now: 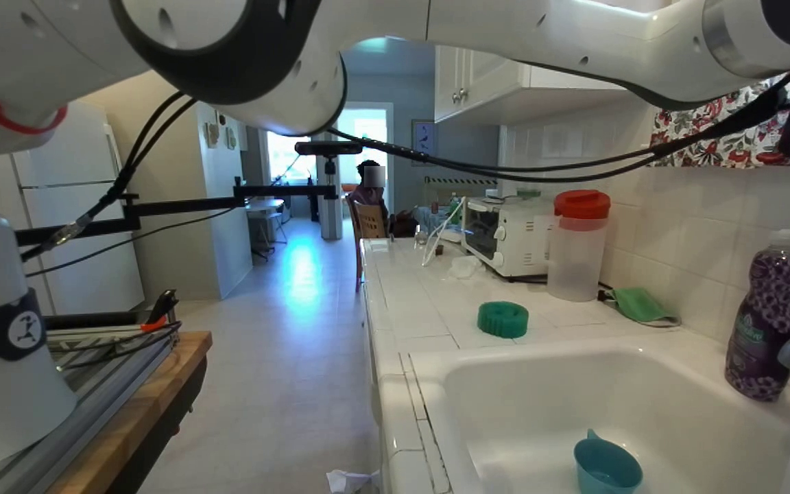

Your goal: Push the faucet to the center of the sink then push the faucet handle upwards.

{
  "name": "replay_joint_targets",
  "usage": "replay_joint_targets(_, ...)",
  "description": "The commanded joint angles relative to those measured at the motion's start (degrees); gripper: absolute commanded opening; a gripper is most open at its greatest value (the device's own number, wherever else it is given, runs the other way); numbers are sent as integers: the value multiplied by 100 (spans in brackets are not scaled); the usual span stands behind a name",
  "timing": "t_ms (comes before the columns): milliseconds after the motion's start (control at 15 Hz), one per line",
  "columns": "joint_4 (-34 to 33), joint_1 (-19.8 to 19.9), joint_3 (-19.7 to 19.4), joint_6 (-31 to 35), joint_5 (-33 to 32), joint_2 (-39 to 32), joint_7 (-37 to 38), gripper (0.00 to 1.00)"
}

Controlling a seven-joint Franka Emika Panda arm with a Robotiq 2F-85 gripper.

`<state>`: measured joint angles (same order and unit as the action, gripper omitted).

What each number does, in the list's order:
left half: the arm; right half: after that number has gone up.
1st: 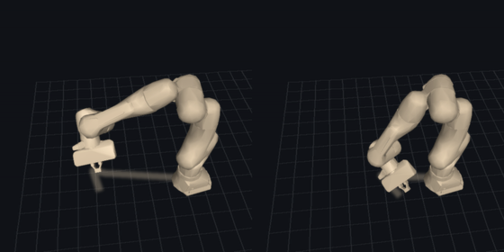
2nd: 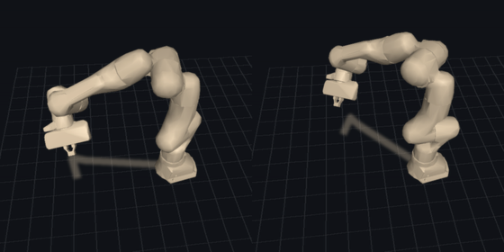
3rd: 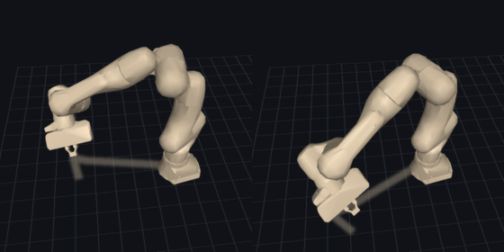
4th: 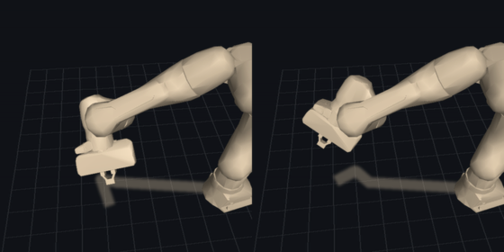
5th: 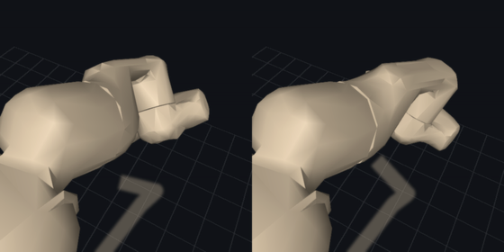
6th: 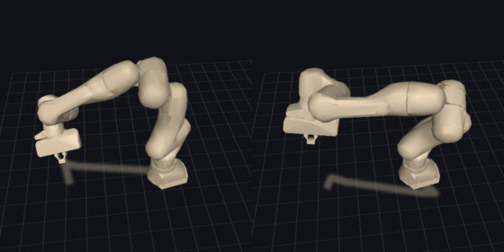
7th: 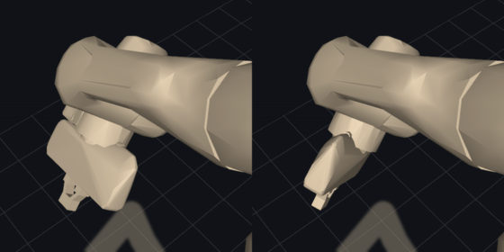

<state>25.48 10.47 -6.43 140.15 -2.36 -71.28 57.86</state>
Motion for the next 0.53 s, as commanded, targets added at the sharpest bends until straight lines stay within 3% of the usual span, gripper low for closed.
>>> replay_joint_targets(0,156,41,472,-427,510,295,-624,5)
replay_joint_targets(67,181,41,619,-612,656,372,-749,0)
replay_joint_targets(267,251,86,994,-1444,1054,646,-1122,0)
replay_joint_targets(467,330,126,1006,-2628,1185,929,-1077,0)
